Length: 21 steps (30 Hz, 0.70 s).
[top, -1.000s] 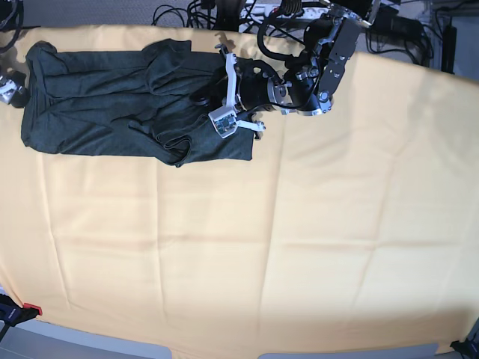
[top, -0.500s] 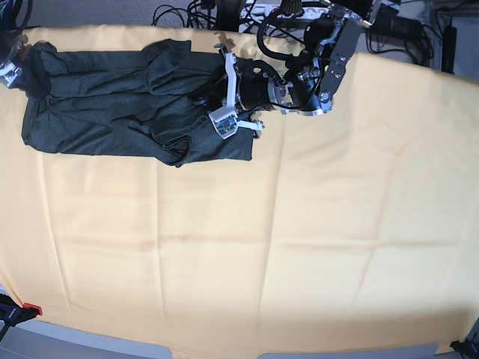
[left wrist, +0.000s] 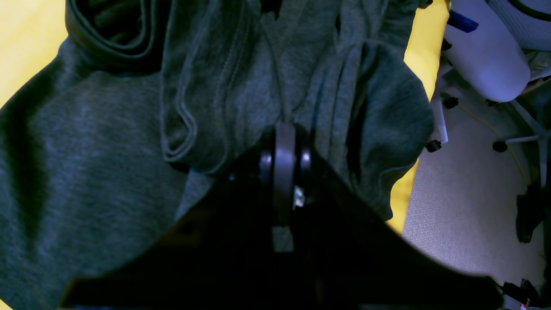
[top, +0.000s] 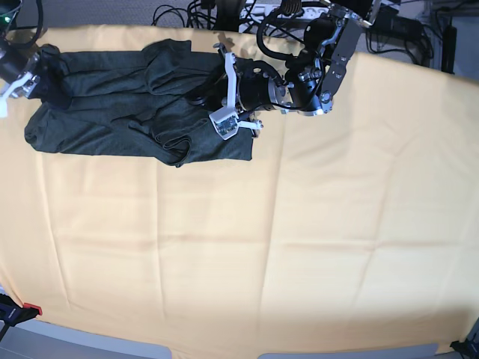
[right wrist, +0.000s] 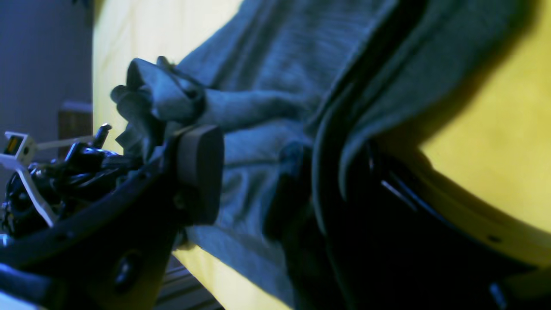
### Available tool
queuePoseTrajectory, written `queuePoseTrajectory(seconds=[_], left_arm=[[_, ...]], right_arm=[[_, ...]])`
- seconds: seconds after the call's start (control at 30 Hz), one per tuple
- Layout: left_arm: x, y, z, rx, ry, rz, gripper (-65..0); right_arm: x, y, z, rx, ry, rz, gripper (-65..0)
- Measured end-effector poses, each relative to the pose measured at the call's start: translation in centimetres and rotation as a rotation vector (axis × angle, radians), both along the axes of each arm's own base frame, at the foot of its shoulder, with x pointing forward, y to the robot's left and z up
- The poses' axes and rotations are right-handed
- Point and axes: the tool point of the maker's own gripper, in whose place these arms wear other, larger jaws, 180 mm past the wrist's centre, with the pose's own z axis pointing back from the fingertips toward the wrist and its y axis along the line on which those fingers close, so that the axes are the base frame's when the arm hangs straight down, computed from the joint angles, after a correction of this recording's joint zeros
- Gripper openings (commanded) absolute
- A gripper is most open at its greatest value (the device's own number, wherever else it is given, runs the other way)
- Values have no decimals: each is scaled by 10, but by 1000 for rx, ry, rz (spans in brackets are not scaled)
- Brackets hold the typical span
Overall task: Fold the T-shirt properly
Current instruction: 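Grasp the strip's other end with the right gripper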
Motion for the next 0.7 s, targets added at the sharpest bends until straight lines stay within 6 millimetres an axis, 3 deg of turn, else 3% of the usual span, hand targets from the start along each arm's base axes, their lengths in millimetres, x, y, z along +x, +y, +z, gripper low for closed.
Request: queuePoseTrajectory(seconds=[0.17,0.23,0.3,0.37,0.4,0.7], left_arm=[[0,0,0,0,1,2,-650],[0,0,0,0,1,2,-650],[0,0,0,0,1,2,-650],[0,0,0,0,1,2,-650],[0,0,0,0,1,2,-650],[6,-1,5,-18,-16,10,-650]], right_arm=[[4,6,0,11,-5,16,-233],[5,6,0,11,-6,16,-275],[2,6,-3,5,11,20,-416],[-4,7,-9,-13,47,40,-618],[-7,8,-11,-20,57,55,-650],[-4,8,-7,-29,47,58,-650]])
